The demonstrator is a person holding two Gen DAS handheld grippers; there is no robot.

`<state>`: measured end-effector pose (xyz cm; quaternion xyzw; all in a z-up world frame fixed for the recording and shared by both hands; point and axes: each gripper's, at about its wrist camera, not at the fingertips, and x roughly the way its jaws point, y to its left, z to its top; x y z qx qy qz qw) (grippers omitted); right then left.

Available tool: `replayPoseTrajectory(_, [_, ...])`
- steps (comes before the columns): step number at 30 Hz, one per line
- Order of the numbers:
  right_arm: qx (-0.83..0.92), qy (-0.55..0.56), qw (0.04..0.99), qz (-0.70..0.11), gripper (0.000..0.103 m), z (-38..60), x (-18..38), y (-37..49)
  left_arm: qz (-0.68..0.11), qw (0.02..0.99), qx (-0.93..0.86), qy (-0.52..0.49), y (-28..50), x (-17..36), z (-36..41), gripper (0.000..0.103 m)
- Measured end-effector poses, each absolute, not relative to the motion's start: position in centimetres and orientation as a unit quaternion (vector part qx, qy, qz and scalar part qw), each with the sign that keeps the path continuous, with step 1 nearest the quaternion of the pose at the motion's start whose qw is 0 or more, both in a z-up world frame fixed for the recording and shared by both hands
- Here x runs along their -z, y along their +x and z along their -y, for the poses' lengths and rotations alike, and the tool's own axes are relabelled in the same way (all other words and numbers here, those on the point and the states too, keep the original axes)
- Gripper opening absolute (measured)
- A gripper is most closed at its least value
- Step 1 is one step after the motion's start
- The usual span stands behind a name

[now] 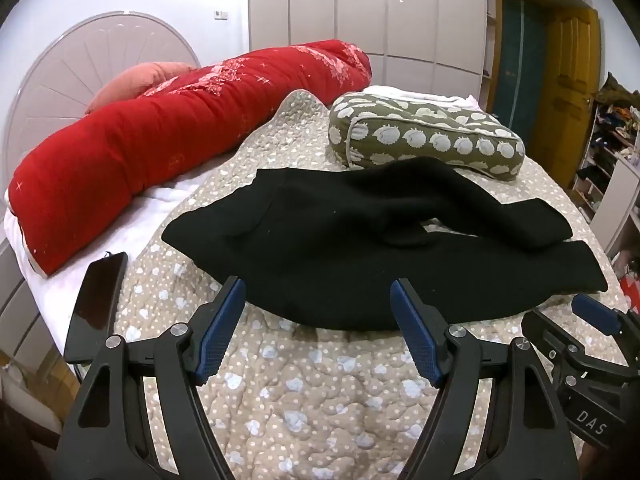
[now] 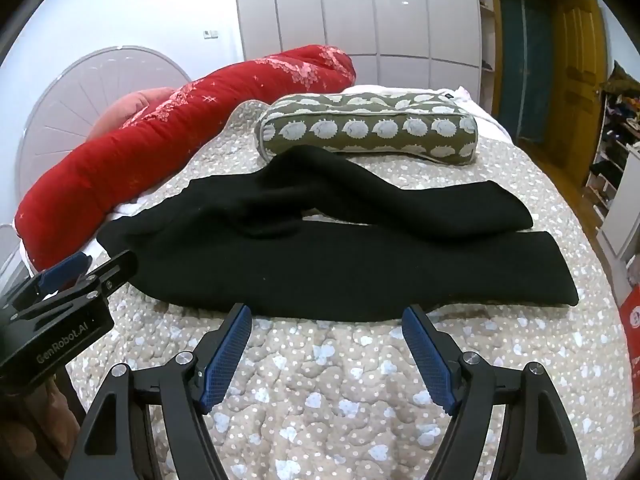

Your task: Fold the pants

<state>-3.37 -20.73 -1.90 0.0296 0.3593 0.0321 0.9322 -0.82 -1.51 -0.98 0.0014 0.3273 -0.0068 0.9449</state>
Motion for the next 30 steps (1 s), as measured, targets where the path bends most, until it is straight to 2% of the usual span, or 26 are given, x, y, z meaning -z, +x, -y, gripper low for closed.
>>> replayPoseTrajectory(30, [-0.020, 0.039, 0.920, -0.391, 0.077, 21.1, 3.5, -2.6, -0.354, 0.935, 0.004, -0.008, 0.2, 2.6, 1.0, 0.076])
